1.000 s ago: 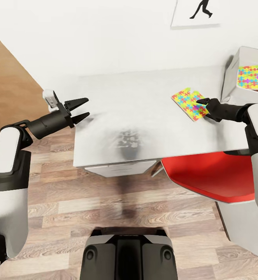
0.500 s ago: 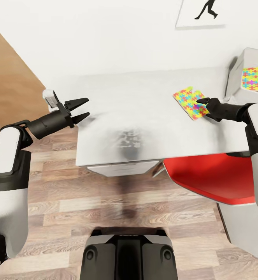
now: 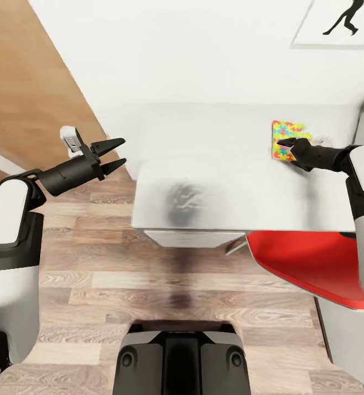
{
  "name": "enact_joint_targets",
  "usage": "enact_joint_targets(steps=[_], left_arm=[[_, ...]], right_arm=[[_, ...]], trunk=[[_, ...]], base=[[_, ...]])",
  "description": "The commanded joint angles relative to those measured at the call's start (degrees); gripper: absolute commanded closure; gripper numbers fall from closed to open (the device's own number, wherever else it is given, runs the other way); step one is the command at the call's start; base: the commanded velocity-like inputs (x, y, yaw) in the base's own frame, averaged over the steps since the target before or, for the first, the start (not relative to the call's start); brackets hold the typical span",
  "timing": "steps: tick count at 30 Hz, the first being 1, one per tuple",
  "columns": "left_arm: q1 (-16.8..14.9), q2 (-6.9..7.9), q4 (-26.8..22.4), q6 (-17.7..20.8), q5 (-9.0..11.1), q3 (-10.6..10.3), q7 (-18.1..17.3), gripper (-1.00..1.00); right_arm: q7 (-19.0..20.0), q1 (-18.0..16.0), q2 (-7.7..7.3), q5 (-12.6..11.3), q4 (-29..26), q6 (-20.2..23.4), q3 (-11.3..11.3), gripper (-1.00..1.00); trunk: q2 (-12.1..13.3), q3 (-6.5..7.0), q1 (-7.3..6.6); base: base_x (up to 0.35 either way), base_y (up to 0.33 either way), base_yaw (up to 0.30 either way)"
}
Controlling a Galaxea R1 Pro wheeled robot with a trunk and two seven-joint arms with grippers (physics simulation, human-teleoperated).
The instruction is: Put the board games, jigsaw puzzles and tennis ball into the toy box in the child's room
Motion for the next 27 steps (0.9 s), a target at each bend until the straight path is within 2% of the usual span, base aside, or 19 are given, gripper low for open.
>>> enact_joint_targets(steps=[1, 11, 23, 27], left_arm=[[-0.06, -0.02, 0.02, 0.22, -0.61, 0.05, -0.58, -1.0], [-0.01, -0.03, -0.26, 0.18, -0.64, 0.05, -0.45, -1.0], [0.09, -0.09, -0.45, 0.18, -0.71, 0.05, -0.24, -1.0], [0.1, -0.1, -0.47, 0.18, -0.72, 0.03, -0.2, -1.0]], right_arm=[[-0.54, -0.01, -0.02, -0.63, -0.06, 0.16, -0.03, -1.0], [-0.52, -0.01, -0.01, -0.63, -0.14, 0.16, -0.01, -1.0], [-0.96, -1.01, -0.53, -0.35, -0.4, 0.5, -0.02, -1.0], [-1.14, -2.63, -1.16, -0.2, -1.27, 0.76, 0.04, -1.0]], trunk=[[-0.09, -0.06, 0.03], [-0.09, -0.06, 0.03], [-0.09, -0.06, 0.03], [-0.09, -0.06, 0.03]], base=[[0.0, 0.0, 0.272], [0.0, 0.0, 0.246], [0.0, 0.0, 0.056], [0.0, 0.0, 0.016]])
